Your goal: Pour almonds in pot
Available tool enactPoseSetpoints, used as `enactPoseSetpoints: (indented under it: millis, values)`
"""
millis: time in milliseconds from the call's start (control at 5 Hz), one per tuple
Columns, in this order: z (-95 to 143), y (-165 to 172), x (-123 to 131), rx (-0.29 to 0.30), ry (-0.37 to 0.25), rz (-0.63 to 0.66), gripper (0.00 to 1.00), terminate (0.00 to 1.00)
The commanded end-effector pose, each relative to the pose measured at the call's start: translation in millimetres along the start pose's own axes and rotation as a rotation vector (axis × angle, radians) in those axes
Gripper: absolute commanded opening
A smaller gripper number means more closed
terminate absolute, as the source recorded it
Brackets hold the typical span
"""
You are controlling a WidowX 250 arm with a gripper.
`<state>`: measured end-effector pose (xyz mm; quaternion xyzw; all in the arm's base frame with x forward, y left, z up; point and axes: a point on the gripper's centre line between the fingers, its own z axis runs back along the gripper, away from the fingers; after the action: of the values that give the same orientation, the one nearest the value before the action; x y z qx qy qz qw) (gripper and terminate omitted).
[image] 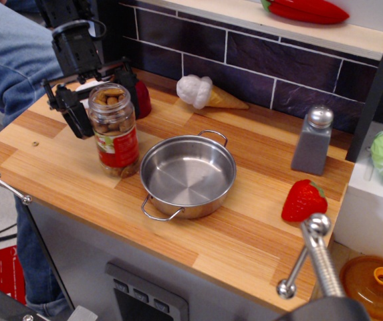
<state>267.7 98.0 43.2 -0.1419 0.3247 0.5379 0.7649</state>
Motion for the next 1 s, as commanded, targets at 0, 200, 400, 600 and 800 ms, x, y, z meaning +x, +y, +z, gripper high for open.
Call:
enactPoseSetpoints:
  millis: [0, 200, 400, 600, 800]
  values:
    - [4, 11, -10, -0.015, -0.011, 0.026, 0.00, 0.00]
    - [11, 9, -13, -0.038, -0.028, 0.057, 0.00, 0.00]
    - [28, 4, -18, -0.070, -0.043, 0.132, 0.00, 0.00]
    - [45, -4, -29, -0.146, -0.215, 0.125, 0.00, 0.00]
    - [51, -7, -48, -0.235, -0.427, 0.062, 0.00, 0.00]
